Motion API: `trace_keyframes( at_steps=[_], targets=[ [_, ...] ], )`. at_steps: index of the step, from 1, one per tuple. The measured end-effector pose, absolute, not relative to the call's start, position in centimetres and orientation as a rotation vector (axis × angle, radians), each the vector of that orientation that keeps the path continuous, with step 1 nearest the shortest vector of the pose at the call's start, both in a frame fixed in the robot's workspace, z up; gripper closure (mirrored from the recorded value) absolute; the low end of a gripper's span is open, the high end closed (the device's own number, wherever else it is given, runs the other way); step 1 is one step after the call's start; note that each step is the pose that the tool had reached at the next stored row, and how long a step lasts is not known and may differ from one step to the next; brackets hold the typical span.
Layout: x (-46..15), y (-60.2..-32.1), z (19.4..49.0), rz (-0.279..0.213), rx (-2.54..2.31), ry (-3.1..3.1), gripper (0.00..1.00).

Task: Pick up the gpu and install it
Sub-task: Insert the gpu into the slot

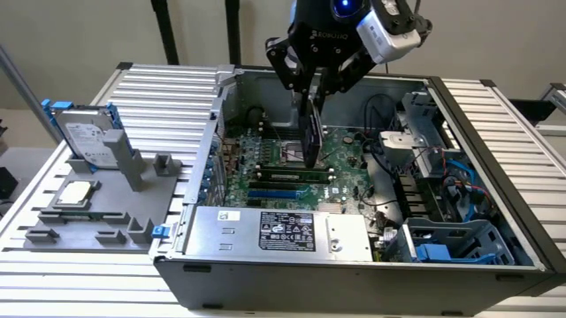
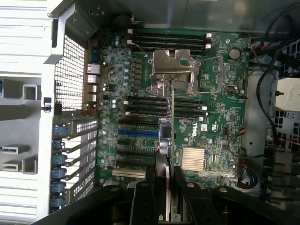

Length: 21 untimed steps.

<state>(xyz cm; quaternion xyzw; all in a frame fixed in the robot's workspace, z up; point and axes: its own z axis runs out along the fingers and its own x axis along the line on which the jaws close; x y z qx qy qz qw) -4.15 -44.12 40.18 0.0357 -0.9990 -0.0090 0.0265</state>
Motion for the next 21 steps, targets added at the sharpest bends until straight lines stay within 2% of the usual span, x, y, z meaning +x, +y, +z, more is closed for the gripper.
trace_keyframes(
  at_steps=[21],
  targets=[
    [-4.1, -44.1, 39.1, -0.011, 0.696, -3.011, 1.0]
  ],
)
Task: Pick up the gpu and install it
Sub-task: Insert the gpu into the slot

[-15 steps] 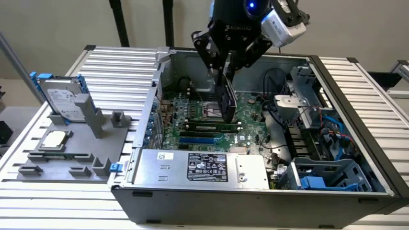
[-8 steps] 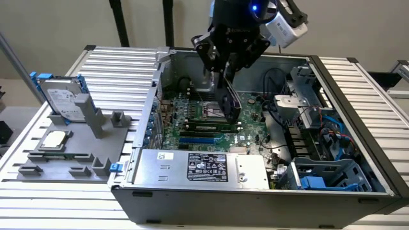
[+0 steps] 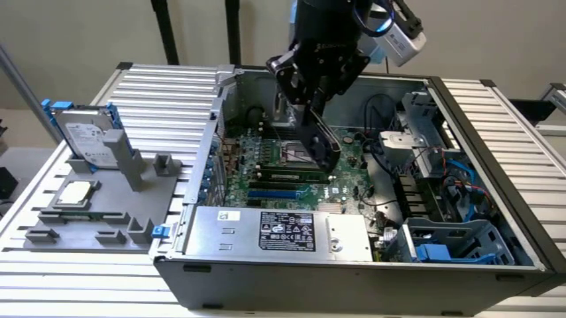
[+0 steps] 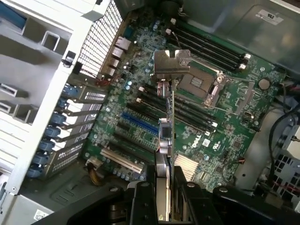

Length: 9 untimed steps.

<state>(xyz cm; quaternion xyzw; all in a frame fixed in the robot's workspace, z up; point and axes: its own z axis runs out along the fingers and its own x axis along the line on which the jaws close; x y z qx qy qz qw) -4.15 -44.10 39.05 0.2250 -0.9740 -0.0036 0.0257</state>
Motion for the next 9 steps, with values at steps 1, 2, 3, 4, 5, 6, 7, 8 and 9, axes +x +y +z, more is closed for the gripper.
trace_keyframes(
  at_steps=[1, 2, 3, 4, 5, 6, 7, 8, 9],
  targets=[
    [-4.15, -44.09, 39.01, -0.01, 0.722, -3.005, 1.0],
    [-4.15, -44.09, 38.95, -0.009, 0.751, -2.998, 1.0],
    [-4.15, -44.09, 38.9, -0.008, 0.778, -2.992, 1.0],
    [-4.15, -44.09, 38.85, -0.007, 0.805, -2.985, 1.0],
    [-4.15, -44.09, 38.8, -0.006, 0.834, -2.978, 1.0],
    [-4.15, -44.09, 38.75, -0.005, 0.861, -2.971, 1.0],
    [-4.15, -44.09, 38.69, -0.004, 0.888, -2.963, 1.0],
    [-4.15, -44.09, 38.64, -0.004, 0.914, -2.956, 1.0],
    [-4.15, -44.09, 38.59, -0.003, 0.943, -2.948, 1.0]
  ],
)
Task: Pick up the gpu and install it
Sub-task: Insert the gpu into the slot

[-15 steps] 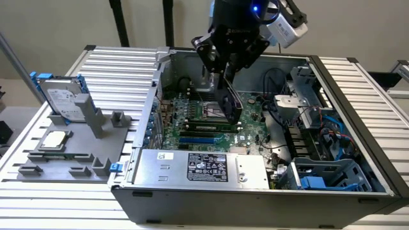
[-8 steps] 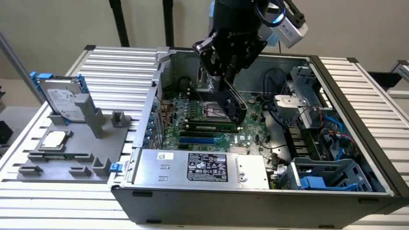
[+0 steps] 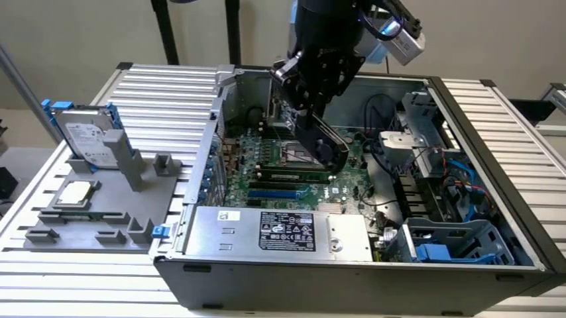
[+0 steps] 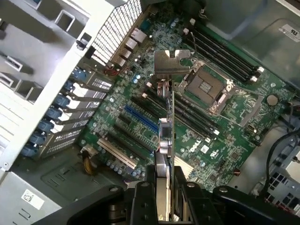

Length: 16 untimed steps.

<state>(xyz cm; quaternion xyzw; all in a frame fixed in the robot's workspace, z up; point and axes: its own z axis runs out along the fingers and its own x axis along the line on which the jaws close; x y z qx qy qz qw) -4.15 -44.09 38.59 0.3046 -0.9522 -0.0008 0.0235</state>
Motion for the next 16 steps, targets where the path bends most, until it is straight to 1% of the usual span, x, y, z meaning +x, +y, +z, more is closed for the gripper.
trace_keyframes(
  at_steps=[16],
  targets=[
    [-4.15, -44.07, 37.64, 0.014, 1.363, -2.791, 1.0]
  ],
)
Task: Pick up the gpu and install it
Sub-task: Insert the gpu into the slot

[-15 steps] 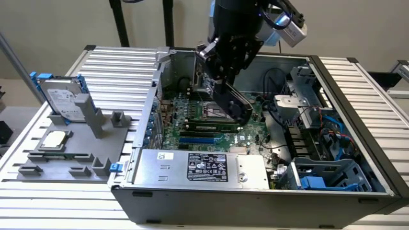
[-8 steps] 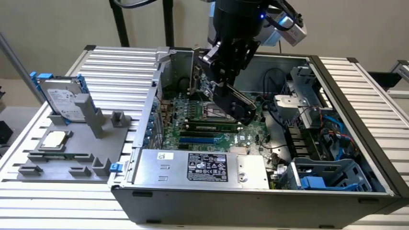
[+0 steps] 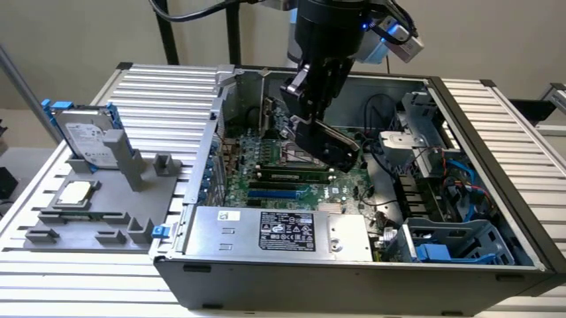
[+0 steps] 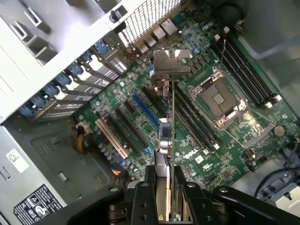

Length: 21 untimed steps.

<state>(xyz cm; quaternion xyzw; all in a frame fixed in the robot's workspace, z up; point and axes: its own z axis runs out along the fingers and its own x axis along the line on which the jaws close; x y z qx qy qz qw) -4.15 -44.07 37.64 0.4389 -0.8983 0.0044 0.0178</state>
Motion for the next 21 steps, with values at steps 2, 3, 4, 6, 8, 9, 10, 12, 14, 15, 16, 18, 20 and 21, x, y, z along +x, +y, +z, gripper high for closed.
trace_keyframes(
  at_steps=[2, 3, 4, 6, 8, 9, 10, 12, 14, 15, 16, 18, 20, 21],
  targets=[
    [-4.1, -44.1, 37.5, 0.016, 1.416, -2.766, 1.0],
    [-4.1, -44.1, 37.4, 0.017, 1.442, -2.754, 1.0],
    [-4.1, -44.1, 37.4, 0.018, 1.467, -2.742, 1.0],
    [-4.1, -44.1, 37.2, 0.02, 1.518, -2.716, 1.0],
    [-4.1, -44.1, 37.0, 0.022, 1.569, -2.689, 1.0],
    [-4.1, -44.1, 36.9, 0.023, 1.594, -2.675, 1.0],
    [-4.1, -44.1, 36.8, 0.024, 1.618, -2.66, 1.0],
    [-4.1, -44.1, 36.5, 0.025, 1.667, -2.632, 1.0],
    [-4.1, -44.1, 36.3, 0.023, 1.714, -2.604, 1.0],
    [-4.1, -44.1, 36.3, 0.019, 1.738, -2.59, 1.0],
    [-4.2, -44.1, 36.2, 0.012, 1.76, -2.58, 1.0],
    [-4.2, -44.1, 36.2, -0.009, 1.801, -2.563, 1.0],
    [-4.2, -44.1, 36.1, -0.034, 1.839, -2.549, 1.0],
    [-4.2, -44.1, 36.0, -0.043, 1.856, -2.541, 1.0]
  ],
)
